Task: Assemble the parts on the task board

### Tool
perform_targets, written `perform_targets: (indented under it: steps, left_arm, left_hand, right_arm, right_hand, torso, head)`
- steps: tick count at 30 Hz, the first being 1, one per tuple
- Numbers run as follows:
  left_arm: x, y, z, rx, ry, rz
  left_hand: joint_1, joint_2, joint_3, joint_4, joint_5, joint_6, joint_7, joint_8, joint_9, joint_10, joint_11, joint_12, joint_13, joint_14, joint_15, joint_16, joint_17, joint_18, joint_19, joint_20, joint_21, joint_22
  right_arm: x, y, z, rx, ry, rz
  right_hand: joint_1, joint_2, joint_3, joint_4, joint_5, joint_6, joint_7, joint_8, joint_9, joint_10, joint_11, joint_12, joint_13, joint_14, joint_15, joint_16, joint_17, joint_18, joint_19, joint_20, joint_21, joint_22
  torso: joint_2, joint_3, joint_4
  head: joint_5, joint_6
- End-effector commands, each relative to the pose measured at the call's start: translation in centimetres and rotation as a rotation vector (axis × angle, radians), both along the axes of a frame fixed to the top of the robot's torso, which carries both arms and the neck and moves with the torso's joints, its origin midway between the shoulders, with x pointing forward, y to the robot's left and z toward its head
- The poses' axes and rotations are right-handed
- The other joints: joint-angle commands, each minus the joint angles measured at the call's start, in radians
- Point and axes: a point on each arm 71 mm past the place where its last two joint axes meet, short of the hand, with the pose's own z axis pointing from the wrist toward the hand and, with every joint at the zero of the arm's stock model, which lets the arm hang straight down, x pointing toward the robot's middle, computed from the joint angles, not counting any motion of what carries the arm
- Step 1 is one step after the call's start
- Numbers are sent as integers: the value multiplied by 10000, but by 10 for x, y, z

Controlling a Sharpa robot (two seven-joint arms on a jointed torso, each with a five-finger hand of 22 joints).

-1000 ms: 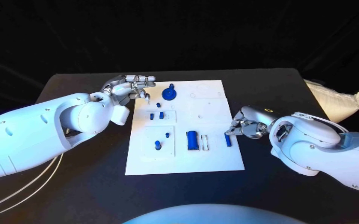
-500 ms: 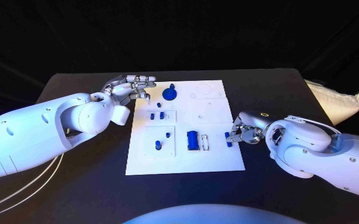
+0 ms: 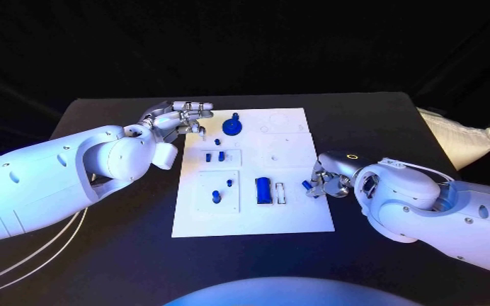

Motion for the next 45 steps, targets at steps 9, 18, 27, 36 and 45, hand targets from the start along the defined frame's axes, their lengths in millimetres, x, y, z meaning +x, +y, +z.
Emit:
perform_targets:
  steps: [9, 18, 27, 36, 45]
  left_arm:
    - [-1, -3, 1, -90, -41, -204]
    - [-1, -2, 1, -85, -30, -204]
    - [-1, -3, 0, -85, -22, -213]
    - [-1, -3, 0, -86, -20, -216]
    - [-1, -3, 1, -93, -19, -234]
  left_hand:
    - [-111, 17, -38, 0, 66, -80, -2, 7, -9, -74, 8, 49, -5, -83, -11, -22, -9, 109, -67, -8, -55, -8]
    - [-111, 17, -38, 0, 66, -80, -2, 7, -9, -74, 8, 49, -5, -83, -11, -22, -9, 109, -67, -8, -55, -8]
    - [-119, 22, -38, -4, 67, -85, -2, 9, -8, -82, 9, 57, -6, -88, -10, -21, -11, 110, -69, -6, -61, -11]
    - [-119, 22, -38, -4, 67, -85, -2, 9, -8, -82, 9, 57, -6, -88, -10, -21, -11, 110, -69, -6, -61, -11]
    - [-112, 26, -34, -15, 70, -88, -3, 10, -8, -88, 7, 62, -6, -91, -11, -20, -13, 112, -70, -7, -65, -12]
  right_arm:
    - [-1, 11, -17, -2116, -150, 1137]
    - [-2, 13, -20, -1891, 106, 1012]
    - [-7, 12, -11, 395, 325, -165]
    - [-8, 12, 1, 2423, 682, -1349]
    - [-9, 19, 1, 3018, 1140, -1603]
  right_hand:
    - [995, 262, 814, -612, 242, 43, 33, -178, -108, -227, -53, -340, -208, 710, -41, -11, 1133, -67, 84, -46, 21, 732]
    - [530, 58, 1523, -495, 1540, 127, -2, -307, -175, -189, -67, -397, -258, 716, -43, -17, 1146, -69, 95, -33, 26, 752]
    - [-169, -274, 2805, -147, 2623, 218, -74, -350, -156, 2, -134, -178, -113, 749, -92, 67, 1267, -98, 173, -82, 113, 882]
    - [-854, -693, 3755, 162, 2665, 251, -78, -364, -108, 108, -115, -23, 6, 768, -113, 127, 1352, -108, 205, -107, 151, 942]
    - [-1360, -925, 4102, 395, 2619, 308, -91, -343, -60, 202, -121, 133, 121, 784, -109, 178, 1420, -123, 239, -115, 193, 1008]
  torso:
    - [-1, -7, 16]
    - [-11, -9, 9]
    - [-15, -8, 15]
    - [-3, -14, 13]
    - [-12, -13, 2]
  head:
    - [-12, -37]
    - [-9, -47]
    - [-11, -63]
    - [-5, -68]
    - [-3, -89]
